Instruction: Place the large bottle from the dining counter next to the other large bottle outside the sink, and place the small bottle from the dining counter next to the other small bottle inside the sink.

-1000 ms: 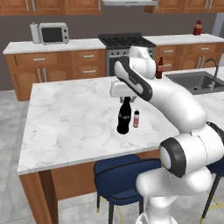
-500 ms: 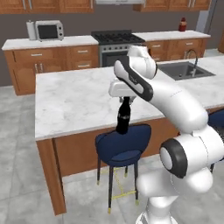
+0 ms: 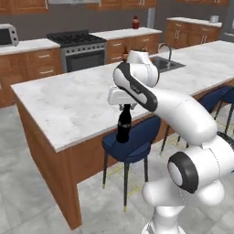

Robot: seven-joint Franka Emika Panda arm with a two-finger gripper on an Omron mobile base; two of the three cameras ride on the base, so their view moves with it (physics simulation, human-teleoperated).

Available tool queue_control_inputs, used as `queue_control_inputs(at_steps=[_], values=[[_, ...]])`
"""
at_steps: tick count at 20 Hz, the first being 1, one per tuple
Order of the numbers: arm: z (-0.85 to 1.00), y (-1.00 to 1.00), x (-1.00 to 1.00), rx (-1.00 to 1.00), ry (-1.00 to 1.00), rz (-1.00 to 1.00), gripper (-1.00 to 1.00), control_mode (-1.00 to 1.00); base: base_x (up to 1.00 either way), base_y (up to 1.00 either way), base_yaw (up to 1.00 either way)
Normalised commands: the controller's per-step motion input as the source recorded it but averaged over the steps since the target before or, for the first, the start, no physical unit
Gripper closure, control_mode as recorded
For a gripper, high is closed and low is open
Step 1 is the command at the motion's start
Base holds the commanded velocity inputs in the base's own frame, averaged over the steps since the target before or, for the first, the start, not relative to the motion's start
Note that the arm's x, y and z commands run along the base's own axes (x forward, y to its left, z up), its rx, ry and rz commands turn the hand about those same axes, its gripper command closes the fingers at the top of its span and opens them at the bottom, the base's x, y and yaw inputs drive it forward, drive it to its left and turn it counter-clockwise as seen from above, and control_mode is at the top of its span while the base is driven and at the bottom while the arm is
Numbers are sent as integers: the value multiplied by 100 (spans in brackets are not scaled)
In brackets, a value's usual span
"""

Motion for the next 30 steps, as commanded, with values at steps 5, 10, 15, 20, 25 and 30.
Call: queue_control_inputs(at_steps=[5,10,15,20,25,30], values=[[0,0,0,0,0,0,100,100,0,100,-58],[0,0,0,0,0,0,100,100,0,100,-55],[0,0,0,0,0,0,100,100,0,100,-49],[0,0,0,0,0,0,100,100,-2,100,-43],[0,0,0,0,0,0,100,100,-4,100,-43],[0,0,0,0,0,0,100,100,-5,100,-41]])
